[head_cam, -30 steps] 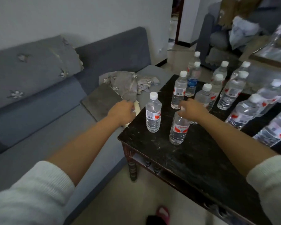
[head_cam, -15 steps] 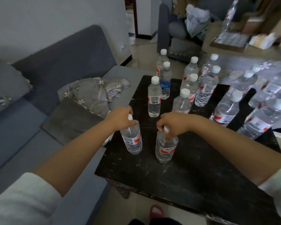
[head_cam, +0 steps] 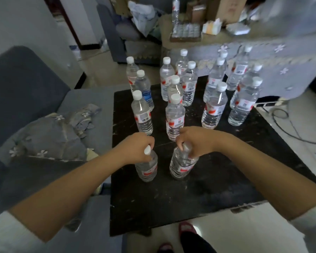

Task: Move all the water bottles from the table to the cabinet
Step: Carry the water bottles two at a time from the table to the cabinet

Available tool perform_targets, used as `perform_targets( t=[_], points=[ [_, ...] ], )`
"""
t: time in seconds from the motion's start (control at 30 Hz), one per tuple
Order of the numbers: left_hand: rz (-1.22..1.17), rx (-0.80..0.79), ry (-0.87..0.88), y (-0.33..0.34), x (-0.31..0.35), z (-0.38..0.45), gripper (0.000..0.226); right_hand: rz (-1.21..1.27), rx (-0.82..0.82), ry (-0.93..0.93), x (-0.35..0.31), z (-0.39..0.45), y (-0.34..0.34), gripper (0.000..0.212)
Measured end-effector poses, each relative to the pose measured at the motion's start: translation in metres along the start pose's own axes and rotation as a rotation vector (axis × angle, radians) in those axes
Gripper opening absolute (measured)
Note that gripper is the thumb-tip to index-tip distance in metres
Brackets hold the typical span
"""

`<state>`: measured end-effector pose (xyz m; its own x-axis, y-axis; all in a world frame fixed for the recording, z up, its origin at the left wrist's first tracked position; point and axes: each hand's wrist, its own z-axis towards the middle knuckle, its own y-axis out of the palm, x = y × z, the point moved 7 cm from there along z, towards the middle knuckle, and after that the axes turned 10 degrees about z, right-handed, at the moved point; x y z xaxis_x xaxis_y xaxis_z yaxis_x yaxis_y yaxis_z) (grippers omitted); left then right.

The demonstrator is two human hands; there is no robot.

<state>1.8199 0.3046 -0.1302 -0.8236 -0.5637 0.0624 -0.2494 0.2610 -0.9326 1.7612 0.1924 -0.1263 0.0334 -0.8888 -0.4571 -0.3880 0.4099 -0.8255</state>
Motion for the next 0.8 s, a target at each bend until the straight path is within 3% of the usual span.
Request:
perform_targets(
  t=[0.33, 0.53, 0.8],
  points=[
    [0.168, 0.061, 0.412, -0.017, 0.115, 0.031, 0.014, 0.105, 0.406, 0.366, 0.033, -0.128, 0.019, 0.028],
    [0.175, 0.085, 0.671, -0.026, 0.244, 0.032, 0.017, 0.157, 0.551, 0.712, 0.067, -0.258, 0.044, 0.033],
    [0.304, 0.017, 0.919, -0.004, 0.466, 0.002, 0.029, 0.268, 0.781, 1.08, 0.105, -0.466, 0.088, 0.031]
  ],
)
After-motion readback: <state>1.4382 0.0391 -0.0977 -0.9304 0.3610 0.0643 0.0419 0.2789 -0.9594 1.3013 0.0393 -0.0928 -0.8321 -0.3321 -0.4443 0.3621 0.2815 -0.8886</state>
